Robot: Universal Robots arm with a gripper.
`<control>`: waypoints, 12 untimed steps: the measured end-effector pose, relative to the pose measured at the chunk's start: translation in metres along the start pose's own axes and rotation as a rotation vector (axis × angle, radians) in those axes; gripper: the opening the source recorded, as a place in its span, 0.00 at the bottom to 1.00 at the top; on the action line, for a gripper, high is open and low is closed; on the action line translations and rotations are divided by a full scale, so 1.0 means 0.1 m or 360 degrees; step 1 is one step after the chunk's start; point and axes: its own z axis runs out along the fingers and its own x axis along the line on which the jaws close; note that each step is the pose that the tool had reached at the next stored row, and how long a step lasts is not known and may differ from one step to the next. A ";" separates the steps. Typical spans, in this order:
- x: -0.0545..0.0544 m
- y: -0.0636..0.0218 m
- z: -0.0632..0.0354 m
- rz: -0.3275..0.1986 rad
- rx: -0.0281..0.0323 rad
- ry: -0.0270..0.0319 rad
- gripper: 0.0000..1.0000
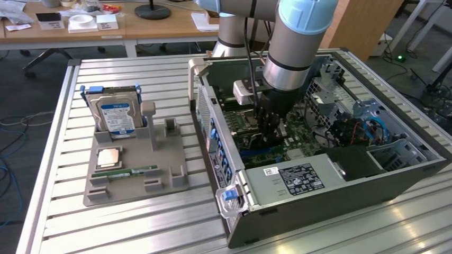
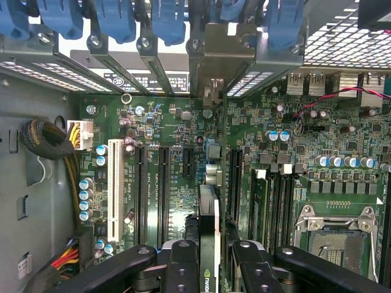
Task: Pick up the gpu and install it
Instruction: 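Insert the gpu into the slot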
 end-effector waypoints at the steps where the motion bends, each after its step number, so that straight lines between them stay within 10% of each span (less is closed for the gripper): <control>1: 0.00 0.000 0.000 0.0000 0.00000 0.00000 0.26; 12: 0.00 0.000 0.000 0.0000 0.00000 0.00000 0.26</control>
